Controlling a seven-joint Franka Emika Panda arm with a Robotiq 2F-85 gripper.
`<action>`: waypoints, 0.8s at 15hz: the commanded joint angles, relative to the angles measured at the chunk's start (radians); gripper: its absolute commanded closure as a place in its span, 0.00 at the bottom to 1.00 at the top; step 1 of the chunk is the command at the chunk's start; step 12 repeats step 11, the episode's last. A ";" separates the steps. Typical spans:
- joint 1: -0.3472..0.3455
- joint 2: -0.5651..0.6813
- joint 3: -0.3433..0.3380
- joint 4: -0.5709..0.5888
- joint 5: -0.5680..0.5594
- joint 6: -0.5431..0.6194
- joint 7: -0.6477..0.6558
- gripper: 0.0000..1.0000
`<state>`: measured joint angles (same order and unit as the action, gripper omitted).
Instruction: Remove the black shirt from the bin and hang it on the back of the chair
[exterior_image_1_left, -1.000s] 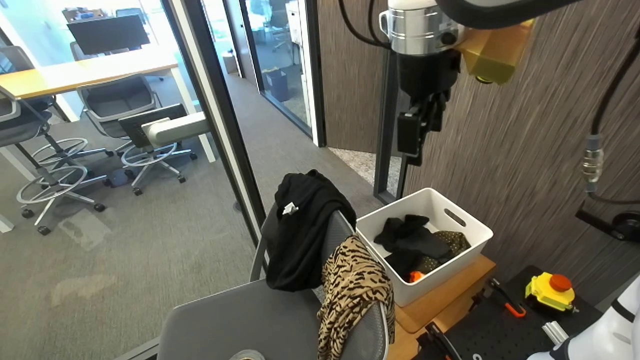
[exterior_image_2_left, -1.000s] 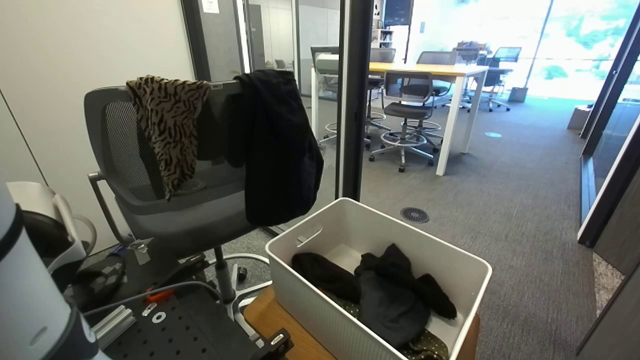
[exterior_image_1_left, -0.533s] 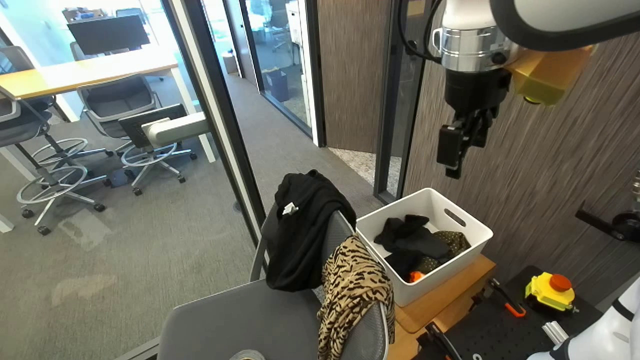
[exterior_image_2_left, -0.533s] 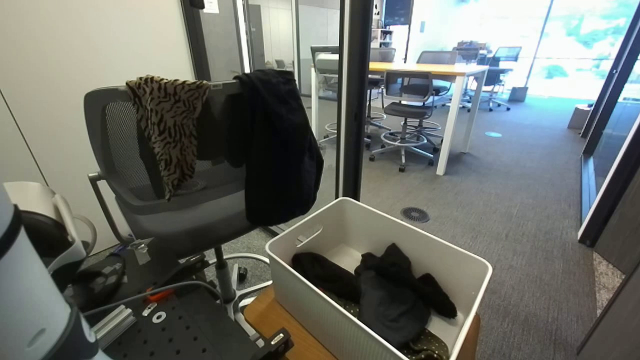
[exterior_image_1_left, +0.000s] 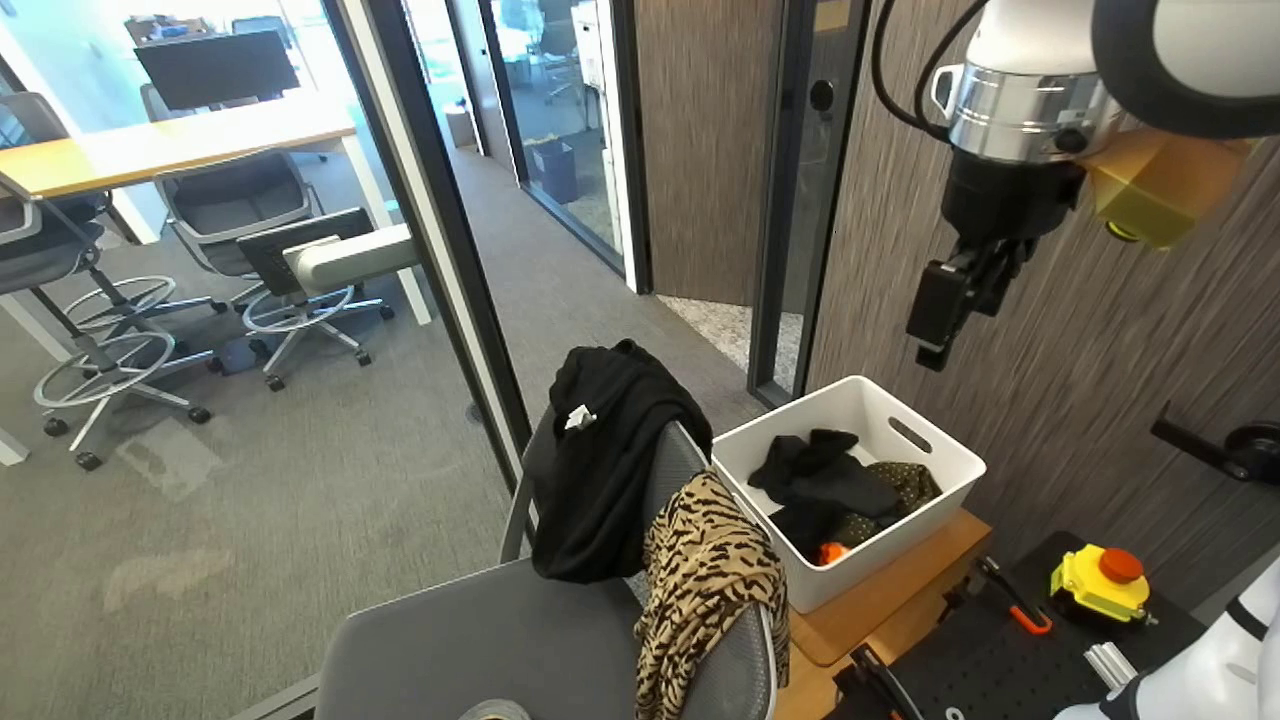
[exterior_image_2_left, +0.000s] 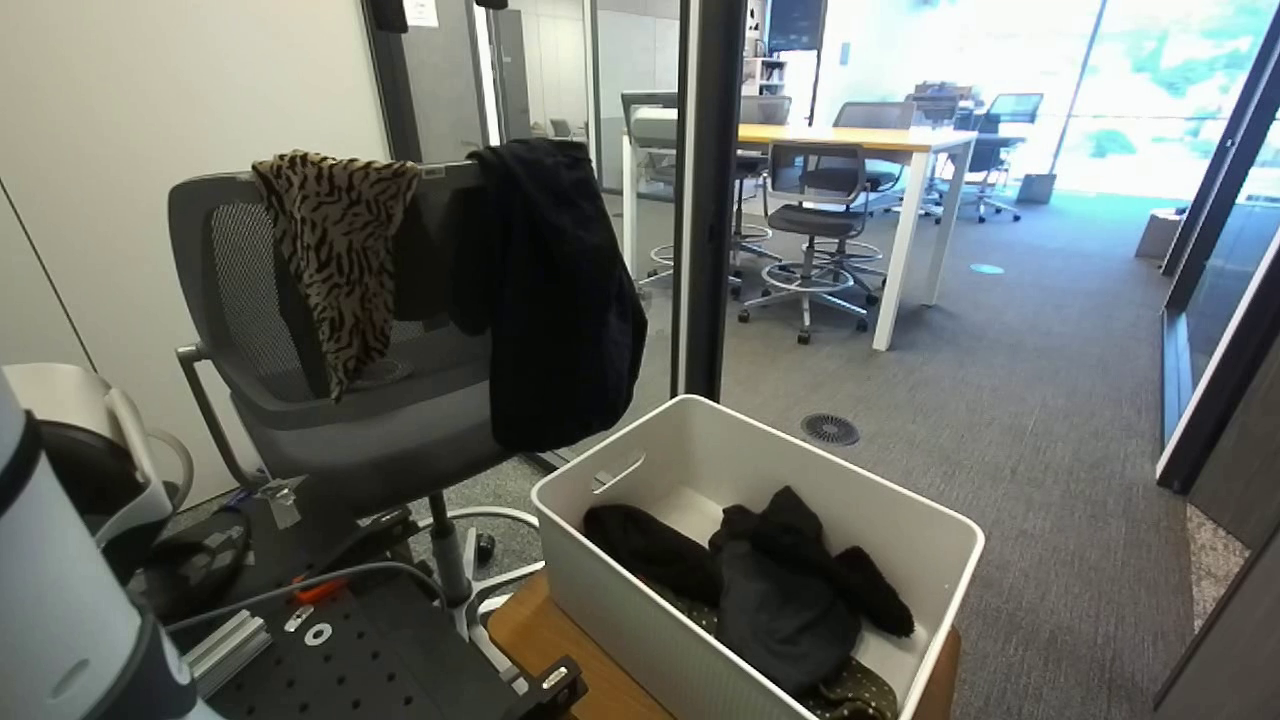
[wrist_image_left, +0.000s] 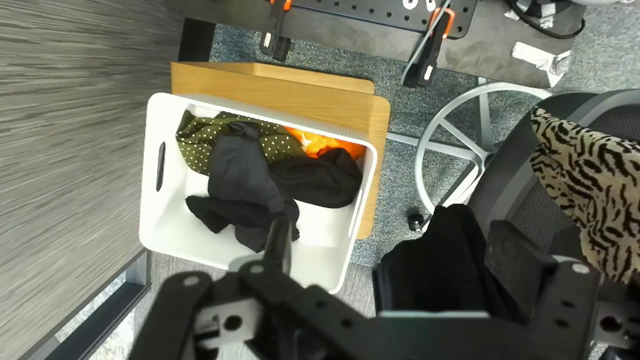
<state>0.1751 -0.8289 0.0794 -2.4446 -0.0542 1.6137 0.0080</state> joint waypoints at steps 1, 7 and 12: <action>-0.020 -0.053 -0.009 -0.043 0.022 0.046 -0.014 0.00; -0.026 -0.019 0.007 -0.030 0.009 0.019 -0.010 0.00; -0.025 -0.018 0.008 -0.030 0.009 0.019 -0.010 0.00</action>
